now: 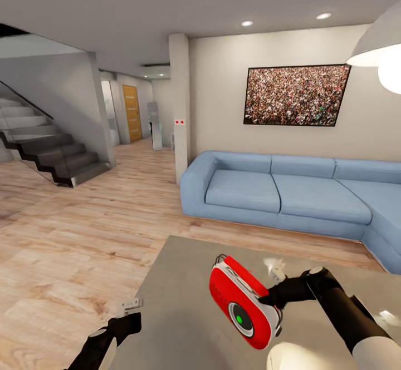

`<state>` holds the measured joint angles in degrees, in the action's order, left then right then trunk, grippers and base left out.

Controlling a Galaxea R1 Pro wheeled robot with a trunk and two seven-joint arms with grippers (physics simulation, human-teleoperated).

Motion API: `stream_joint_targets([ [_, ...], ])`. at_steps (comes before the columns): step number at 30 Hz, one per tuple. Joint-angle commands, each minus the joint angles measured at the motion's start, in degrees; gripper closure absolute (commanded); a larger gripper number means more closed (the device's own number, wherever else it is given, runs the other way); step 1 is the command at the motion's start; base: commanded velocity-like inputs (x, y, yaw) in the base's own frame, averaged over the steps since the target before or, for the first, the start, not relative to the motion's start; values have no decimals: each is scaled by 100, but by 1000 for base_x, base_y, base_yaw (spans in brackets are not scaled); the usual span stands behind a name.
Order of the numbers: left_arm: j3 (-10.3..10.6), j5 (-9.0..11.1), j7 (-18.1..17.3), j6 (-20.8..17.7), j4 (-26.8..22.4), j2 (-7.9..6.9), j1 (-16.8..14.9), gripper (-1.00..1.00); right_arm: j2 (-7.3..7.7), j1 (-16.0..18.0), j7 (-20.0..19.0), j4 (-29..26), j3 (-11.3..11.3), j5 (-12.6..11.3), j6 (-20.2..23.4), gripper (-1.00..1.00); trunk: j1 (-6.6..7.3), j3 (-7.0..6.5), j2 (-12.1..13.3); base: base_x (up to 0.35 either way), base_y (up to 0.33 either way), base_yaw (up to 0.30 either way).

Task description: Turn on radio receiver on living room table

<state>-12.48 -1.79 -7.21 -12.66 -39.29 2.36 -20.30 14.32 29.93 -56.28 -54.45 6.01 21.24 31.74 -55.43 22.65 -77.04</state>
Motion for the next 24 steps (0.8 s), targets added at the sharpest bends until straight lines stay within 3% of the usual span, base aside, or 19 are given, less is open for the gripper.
stream_joint_targets([
  [1,0,0,0,0,0,1,0,100,-10,4,2,-5,64,2,-4,100,-22,18,-42,0,0,0],
  [7,6,-3,1,1,0,23,0,100,-25,4,3,-5,333,67,138,100,-66,53,-122,0,0,0],
  [21,6,1,0,1,0,20,0,100,-26,4,3,0,353,66,165,100,-66,53,-122,0,0,0],
  [24,6,-2,0,1,0,19,0,100,-26,4,0,5,356,63,142,100,-132,107,-243,0,0,0],
])
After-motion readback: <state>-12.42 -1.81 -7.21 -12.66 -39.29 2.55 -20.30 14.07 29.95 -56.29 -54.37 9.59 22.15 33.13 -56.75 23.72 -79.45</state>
